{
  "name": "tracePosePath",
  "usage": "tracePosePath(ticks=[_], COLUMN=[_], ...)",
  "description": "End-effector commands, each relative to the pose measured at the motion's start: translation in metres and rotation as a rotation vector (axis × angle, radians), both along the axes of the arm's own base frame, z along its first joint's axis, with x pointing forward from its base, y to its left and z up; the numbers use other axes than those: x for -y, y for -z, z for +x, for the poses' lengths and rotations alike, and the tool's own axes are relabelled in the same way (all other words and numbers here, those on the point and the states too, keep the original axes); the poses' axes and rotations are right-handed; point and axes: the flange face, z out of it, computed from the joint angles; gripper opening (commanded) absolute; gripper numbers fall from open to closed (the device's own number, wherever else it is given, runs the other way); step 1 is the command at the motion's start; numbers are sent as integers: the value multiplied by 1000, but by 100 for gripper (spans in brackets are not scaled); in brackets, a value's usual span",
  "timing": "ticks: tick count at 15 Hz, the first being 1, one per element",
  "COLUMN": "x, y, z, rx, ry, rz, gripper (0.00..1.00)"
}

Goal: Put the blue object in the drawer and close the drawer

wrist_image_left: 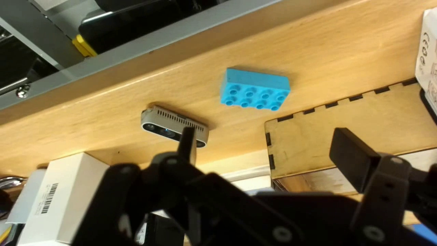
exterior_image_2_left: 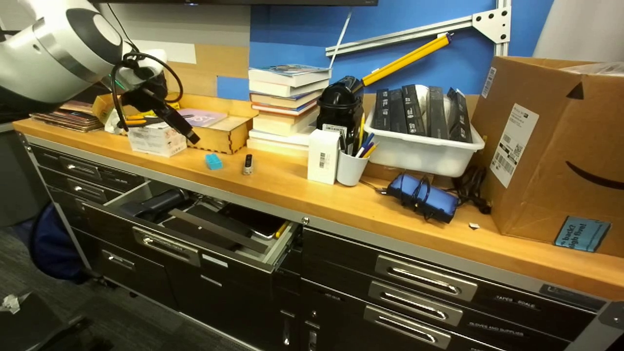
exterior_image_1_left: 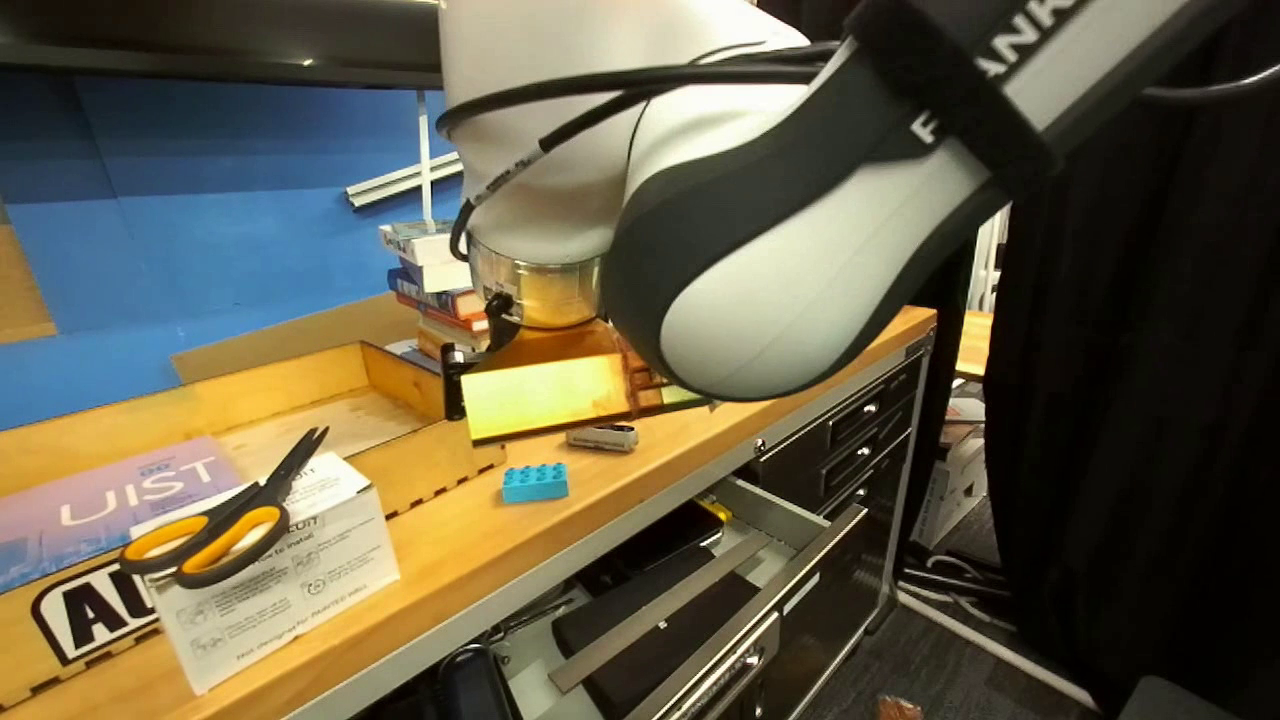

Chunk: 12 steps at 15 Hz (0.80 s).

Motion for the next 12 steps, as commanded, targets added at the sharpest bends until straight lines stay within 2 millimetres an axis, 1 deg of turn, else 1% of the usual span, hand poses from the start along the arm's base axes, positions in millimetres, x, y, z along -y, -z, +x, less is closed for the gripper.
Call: tracePosePath(ticks=[1, 3, 4, 7, 12], x=[0, 0, 5, 9, 9], y=[1, 1, 2, 16, 37], z=[0, 0, 1, 16, 46], rx=[-2, -3, -15, -73, -144], ry=[-1, 0, 24, 46, 74], rz=[0, 0, -11, 12, 32], gripper=[100, 100, 100, 100, 100])
